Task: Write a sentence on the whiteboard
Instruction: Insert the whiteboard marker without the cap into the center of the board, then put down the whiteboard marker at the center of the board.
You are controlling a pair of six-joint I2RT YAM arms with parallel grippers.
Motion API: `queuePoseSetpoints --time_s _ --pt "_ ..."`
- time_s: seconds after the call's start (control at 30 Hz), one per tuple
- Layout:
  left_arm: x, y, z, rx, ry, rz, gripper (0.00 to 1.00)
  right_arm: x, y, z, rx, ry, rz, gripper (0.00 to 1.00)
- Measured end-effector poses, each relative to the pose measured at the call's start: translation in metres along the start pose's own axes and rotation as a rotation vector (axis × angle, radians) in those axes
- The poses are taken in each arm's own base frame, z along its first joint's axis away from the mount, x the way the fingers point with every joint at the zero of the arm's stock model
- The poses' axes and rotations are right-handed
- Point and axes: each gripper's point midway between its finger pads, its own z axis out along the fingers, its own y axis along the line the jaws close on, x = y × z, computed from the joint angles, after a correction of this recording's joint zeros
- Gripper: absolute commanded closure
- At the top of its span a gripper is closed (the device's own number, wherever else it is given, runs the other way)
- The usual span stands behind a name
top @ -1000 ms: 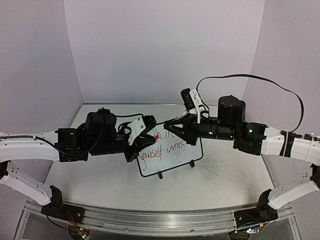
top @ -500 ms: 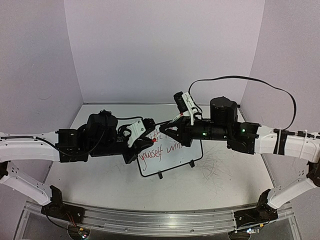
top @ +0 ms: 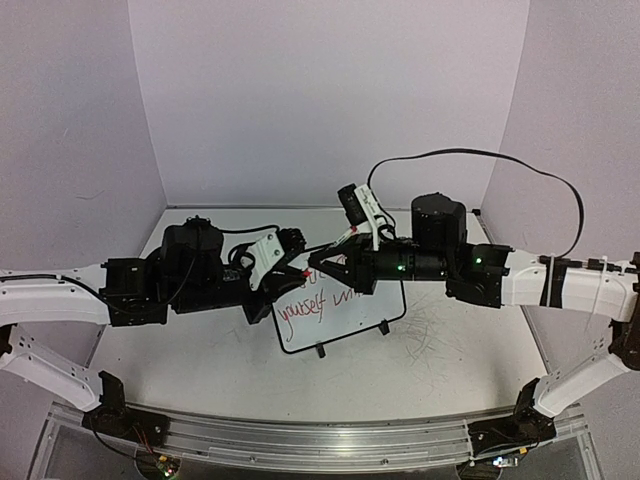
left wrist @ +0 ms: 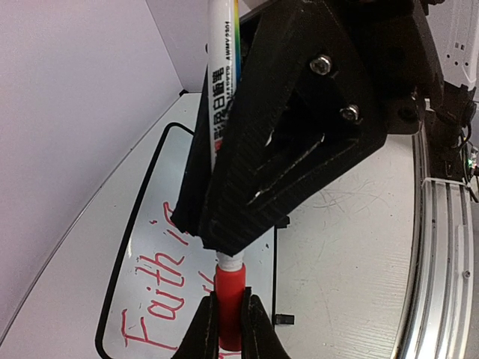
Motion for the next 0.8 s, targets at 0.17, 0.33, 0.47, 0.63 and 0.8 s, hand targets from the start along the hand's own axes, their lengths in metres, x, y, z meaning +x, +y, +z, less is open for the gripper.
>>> queuePoseSetpoints --time_s 0.17,0.33,0.47,0.63,0.8 --pt "-0.002 0.000 0.000 0.002 -0.006 -0.002 1.00 0.000 0.000 0.001 -0.005 0.001 0.018 1.00" --pt "0.012 0.012 0.000 -0.068 0.056 0.003 1.00 0.005 -0.010 0.023 0.012 0.038 0.079 1.00" --pt "0.034 0.026 0.005 -0.163 0.157 0.044 1.00 0.016 -0.025 0.046 0.081 0.071 0.151 1.00" --pt "0.054 0.027 0.009 -0.195 0.239 0.082 1.00 0.031 -0.033 0.057 0.166 0.088 0.210 1.00" --pt "0.048 0.026 0.010 -0.219 0.216 0.071 1.00 0.024 -0.031 0.051 0.200 0.072 0.208 0.97"
